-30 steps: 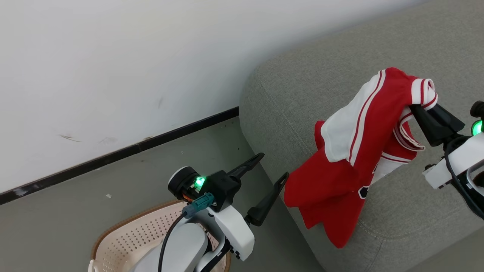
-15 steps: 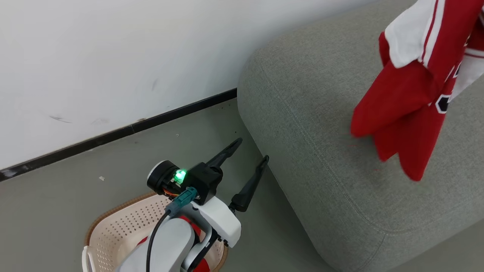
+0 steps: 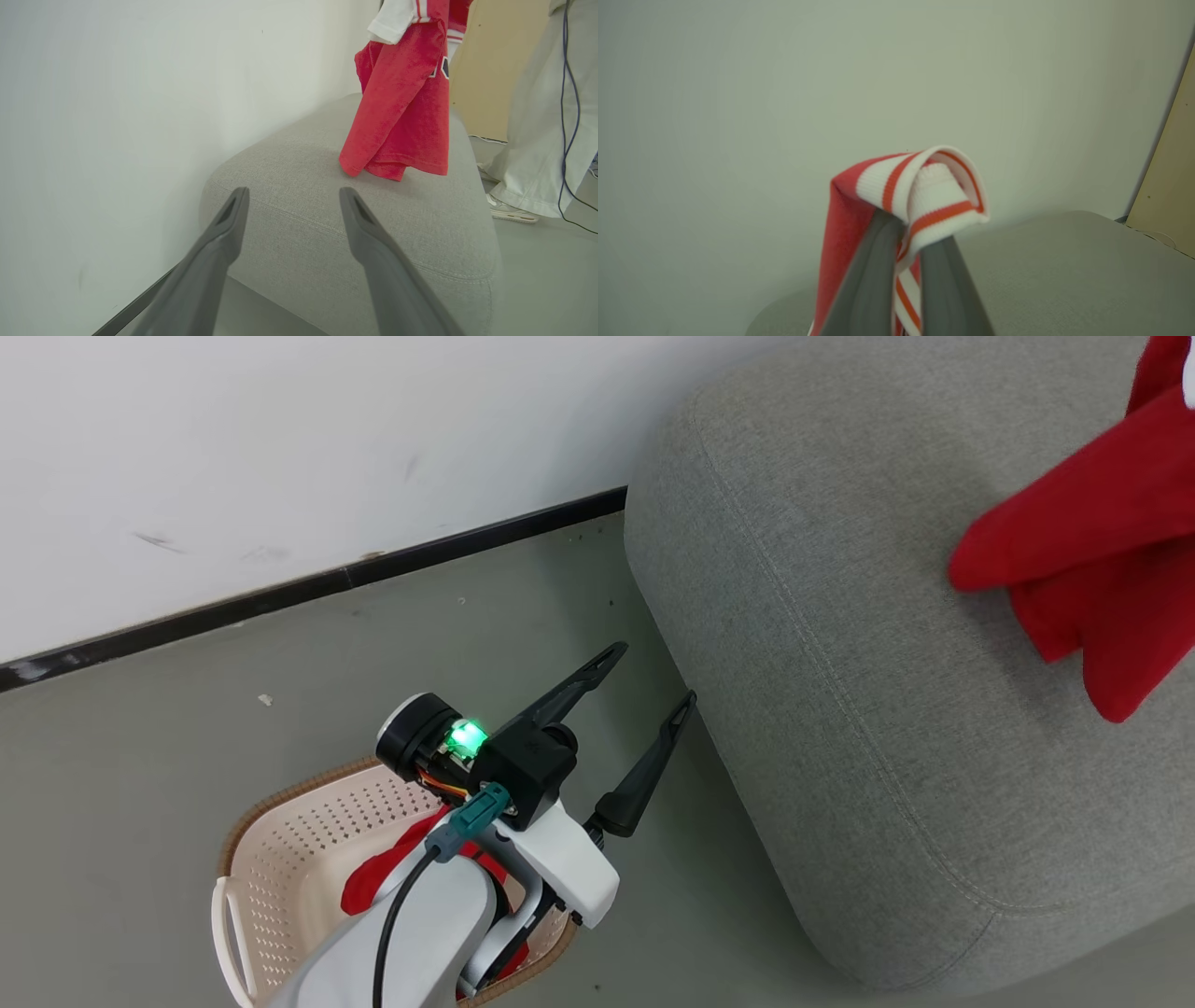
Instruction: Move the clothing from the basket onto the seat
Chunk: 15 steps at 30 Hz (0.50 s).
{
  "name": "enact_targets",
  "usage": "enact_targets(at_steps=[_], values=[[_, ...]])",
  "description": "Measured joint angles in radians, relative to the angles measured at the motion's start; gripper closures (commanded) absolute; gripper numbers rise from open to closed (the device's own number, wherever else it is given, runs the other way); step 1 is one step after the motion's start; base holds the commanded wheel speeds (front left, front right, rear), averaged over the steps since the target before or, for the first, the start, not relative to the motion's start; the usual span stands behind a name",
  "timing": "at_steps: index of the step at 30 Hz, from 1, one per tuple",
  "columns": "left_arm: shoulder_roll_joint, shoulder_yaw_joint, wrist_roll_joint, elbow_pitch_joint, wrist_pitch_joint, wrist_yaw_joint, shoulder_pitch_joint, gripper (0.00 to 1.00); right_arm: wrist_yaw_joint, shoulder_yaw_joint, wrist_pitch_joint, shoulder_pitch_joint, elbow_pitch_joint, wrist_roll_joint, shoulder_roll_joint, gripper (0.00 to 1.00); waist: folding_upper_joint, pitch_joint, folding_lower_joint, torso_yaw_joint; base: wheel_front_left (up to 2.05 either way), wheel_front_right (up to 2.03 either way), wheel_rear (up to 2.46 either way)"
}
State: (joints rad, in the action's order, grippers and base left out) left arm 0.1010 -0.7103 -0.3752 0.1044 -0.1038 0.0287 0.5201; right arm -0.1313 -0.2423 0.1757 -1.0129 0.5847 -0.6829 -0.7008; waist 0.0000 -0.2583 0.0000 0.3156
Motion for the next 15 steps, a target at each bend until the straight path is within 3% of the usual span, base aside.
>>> enact_targets(at_steps=[15], values=[[0.001, -0.03, 0.009, -0.027, 0.041, -0.005, 0.031, 0.0, 0.0, -0.055, 0.046, 0.178, 0.188, 0.005, 0.148, 1.0, 0.0, -0.097, 0.0, -0.054, 0.0, 0.0, 0.0]])
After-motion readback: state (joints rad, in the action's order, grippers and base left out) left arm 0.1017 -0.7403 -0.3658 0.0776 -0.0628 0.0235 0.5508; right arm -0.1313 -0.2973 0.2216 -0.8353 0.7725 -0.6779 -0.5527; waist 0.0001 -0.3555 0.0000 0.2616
